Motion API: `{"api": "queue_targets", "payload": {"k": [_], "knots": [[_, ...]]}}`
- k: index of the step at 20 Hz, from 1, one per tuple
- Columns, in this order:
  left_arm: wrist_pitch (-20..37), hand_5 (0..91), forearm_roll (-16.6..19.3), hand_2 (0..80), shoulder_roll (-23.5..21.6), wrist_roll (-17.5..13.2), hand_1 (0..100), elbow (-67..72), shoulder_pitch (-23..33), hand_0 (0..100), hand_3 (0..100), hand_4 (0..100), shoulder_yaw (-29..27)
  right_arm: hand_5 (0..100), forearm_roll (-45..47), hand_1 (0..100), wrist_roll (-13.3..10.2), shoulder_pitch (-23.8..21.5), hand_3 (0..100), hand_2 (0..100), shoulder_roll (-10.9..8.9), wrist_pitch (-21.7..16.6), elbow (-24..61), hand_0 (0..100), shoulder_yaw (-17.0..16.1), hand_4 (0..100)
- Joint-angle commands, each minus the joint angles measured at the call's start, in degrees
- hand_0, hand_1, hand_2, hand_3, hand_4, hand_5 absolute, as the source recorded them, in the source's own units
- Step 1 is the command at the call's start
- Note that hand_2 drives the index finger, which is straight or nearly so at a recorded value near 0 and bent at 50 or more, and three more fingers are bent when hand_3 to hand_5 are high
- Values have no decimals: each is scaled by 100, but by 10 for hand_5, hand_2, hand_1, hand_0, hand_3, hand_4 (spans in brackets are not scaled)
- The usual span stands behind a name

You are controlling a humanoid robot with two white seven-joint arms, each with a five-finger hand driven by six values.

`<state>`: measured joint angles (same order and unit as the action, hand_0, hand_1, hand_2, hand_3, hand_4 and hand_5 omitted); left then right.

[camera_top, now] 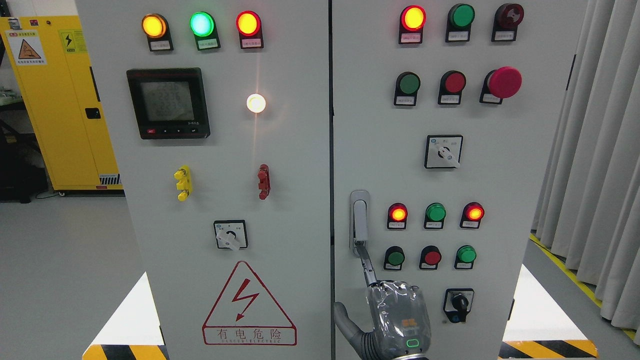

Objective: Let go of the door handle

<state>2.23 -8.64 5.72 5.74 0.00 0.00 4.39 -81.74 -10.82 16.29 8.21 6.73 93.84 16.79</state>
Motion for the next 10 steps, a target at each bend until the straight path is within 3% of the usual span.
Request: {"api": "queue_targets", "payload": {"k": [1,10], "knots": [[-3,0,3,0,-1,-2,556,-88,123,120,0,0,0,1000,0,371,10,-21,1000,12,-3,4,-6,362,-1,1000],[-3,0,-6,0,-1,-2,556,-88,123,120,0,0,0,1000,-9,372,1,-56,1000,12,-3,-5,21,361,-1,1000]]}}
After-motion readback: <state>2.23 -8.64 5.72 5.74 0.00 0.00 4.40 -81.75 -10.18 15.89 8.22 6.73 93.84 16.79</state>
